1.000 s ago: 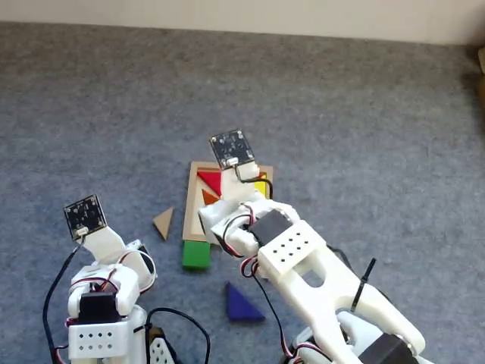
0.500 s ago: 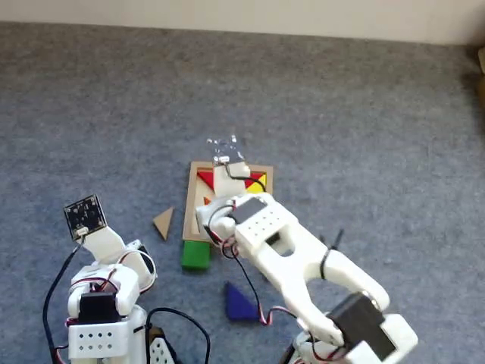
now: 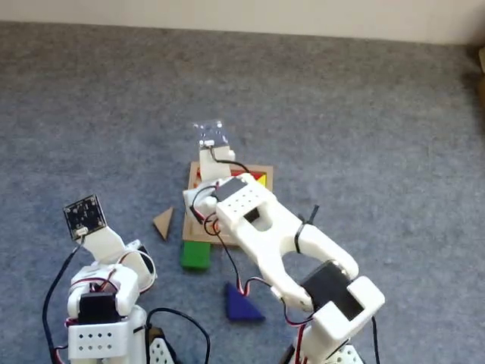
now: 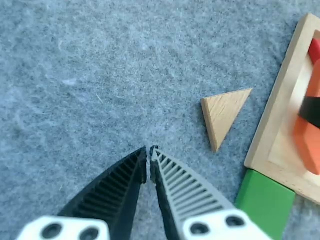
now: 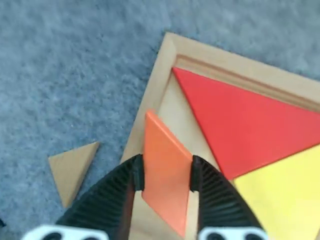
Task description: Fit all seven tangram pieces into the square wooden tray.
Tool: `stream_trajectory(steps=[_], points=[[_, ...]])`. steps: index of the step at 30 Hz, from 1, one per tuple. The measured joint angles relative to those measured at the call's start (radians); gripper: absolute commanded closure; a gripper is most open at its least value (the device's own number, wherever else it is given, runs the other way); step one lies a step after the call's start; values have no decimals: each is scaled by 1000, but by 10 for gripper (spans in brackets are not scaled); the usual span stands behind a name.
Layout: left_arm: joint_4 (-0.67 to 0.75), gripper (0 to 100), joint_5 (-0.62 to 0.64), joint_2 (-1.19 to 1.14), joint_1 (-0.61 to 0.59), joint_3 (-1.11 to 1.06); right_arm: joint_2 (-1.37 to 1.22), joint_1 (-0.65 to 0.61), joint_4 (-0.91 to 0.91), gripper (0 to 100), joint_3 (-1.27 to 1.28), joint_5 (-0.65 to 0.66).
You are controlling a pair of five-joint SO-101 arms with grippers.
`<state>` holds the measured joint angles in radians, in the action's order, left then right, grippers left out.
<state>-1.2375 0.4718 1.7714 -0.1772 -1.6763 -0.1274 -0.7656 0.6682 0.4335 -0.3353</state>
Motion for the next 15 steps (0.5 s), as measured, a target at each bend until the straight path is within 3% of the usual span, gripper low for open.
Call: stream_trajectory(steps=[12, 15], points=[[0, 957, 0, 0, 0, 0, 17, 0, 21, 764, -6, 0], [0, 957, 0, 0, 0, 0, 84, 0, 55, 796, -6, 0]])
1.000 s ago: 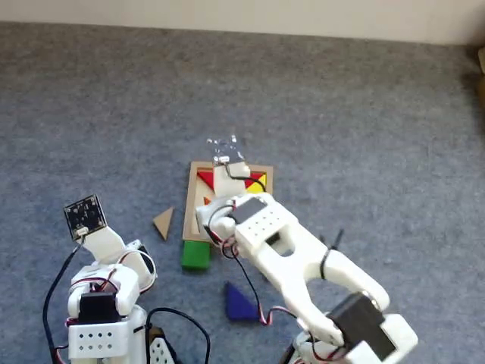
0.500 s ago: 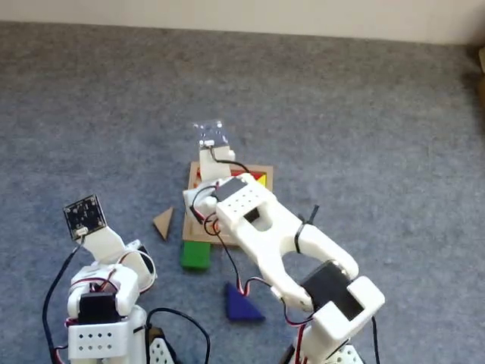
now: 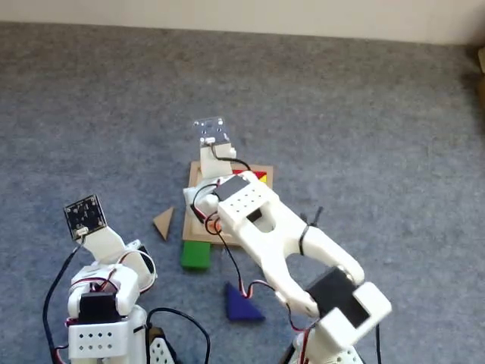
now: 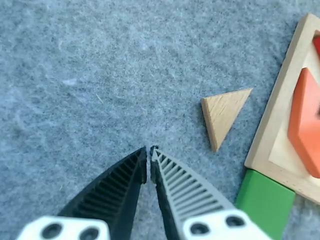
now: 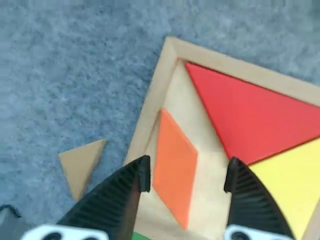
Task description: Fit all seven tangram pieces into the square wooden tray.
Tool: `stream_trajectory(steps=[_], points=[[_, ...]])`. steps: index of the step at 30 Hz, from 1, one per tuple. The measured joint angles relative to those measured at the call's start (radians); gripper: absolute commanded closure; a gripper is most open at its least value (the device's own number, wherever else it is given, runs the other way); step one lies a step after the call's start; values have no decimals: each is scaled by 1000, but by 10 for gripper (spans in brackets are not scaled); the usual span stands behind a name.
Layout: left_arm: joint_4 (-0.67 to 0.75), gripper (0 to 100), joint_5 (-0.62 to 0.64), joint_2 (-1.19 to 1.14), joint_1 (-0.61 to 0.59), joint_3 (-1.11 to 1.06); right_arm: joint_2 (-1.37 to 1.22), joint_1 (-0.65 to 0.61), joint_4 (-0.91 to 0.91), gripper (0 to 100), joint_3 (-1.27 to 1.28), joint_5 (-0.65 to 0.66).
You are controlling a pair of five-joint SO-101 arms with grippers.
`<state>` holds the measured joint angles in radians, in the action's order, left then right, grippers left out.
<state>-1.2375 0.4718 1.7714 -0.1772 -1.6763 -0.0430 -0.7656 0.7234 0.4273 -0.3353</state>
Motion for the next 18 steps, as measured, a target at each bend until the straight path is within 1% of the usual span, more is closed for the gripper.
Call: stream_trajectory(steps=[6, 13, 18], points=[[0, 957, 0, 0, 0, 0, 77, 0, 26, 991, 21, 0], [0, 957, 0, 0, 0, 0, 78, 5, 25, 991, 94, 0], [0, 957, 0, 0, 0, 0, 78, 5, -72, 991, 175, 0]])
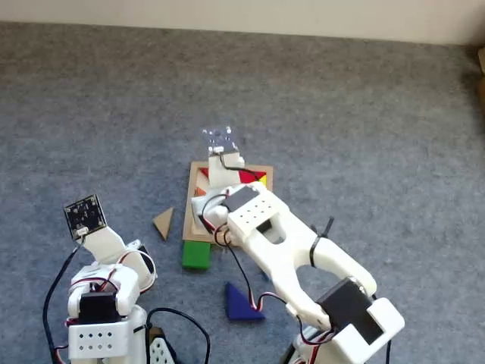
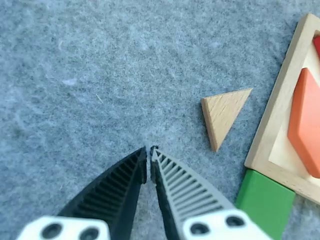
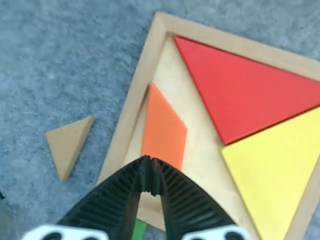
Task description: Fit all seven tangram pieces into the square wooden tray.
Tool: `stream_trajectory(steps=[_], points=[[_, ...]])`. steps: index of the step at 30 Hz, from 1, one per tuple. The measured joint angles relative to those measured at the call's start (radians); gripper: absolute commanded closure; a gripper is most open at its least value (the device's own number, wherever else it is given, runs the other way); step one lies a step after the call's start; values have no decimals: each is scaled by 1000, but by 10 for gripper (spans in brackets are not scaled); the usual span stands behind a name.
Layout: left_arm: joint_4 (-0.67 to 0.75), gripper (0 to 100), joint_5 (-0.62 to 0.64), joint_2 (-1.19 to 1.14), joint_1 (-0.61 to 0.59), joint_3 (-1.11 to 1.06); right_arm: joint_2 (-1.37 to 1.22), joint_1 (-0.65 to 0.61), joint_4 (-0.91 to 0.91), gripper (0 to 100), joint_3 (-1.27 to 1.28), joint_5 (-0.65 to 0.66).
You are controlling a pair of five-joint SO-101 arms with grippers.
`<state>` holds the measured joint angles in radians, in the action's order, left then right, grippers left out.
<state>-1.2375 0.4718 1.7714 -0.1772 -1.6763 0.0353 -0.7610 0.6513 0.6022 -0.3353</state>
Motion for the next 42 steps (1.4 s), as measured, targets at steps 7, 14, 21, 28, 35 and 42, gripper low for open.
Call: stream_trajectory(steps=[7, 14, 21, 28, 35, 42], points=[[0, 957, 0, 0, 0, 0, 0, 0, -97, 991, 49, 0], [0, 957, 0, 0, 0, 0, 0, 0, -100, 991, 49, 0], [0, 957, 0, 0, 0, 0, 0, 0, -100, 991, 49, 0], [0, 957, 0, 0, 0, 0, -23, 0, -100, 991, 49, 0], [0, 957, 0, 0, 0, 0, -100, 2, -114, 991, 3, -2], [0, 957, 0, 0, 0, 0, -110, 2, -138, 991, -9, -2]])
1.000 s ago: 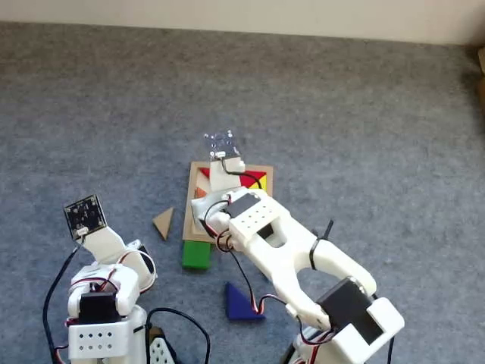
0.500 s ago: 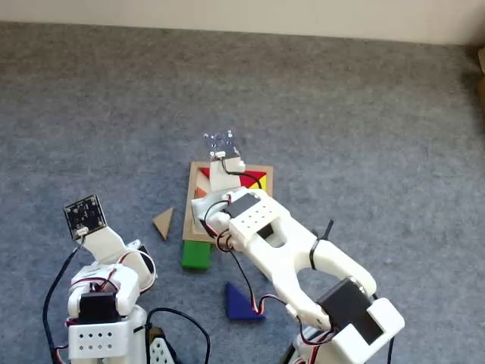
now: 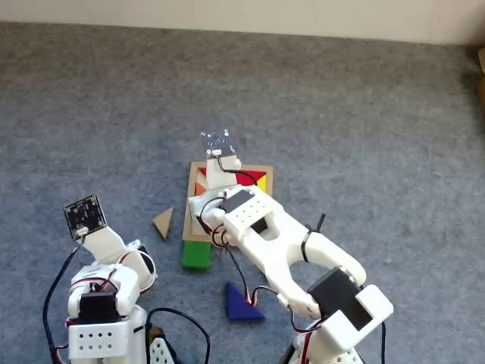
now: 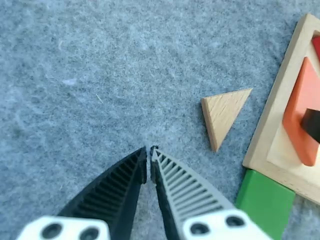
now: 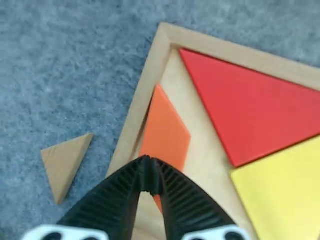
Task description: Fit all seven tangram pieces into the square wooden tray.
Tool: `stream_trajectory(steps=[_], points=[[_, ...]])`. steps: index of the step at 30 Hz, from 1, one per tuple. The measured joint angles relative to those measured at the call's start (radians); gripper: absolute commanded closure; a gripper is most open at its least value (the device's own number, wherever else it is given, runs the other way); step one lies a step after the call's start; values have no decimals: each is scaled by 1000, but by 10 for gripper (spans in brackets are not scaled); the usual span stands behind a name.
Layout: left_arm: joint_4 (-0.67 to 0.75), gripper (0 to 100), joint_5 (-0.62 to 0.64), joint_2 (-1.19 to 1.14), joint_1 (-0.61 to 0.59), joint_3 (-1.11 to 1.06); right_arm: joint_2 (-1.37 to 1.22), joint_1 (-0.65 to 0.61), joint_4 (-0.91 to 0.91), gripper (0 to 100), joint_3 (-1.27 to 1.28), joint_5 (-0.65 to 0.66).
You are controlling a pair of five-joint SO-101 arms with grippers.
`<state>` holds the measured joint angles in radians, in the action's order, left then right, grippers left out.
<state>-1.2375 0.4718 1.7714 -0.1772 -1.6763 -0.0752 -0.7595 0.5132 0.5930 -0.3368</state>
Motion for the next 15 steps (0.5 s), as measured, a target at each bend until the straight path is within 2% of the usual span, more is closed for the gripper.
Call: stream_trajectory(steps=[8, 15], points=[[0, 957, 0, 0, 0, 0, -91, 6, -160, 991, -28, 0], [0, 957, 0, 0, 0, 0, -186, 14, -181, 991, -135, 0]])
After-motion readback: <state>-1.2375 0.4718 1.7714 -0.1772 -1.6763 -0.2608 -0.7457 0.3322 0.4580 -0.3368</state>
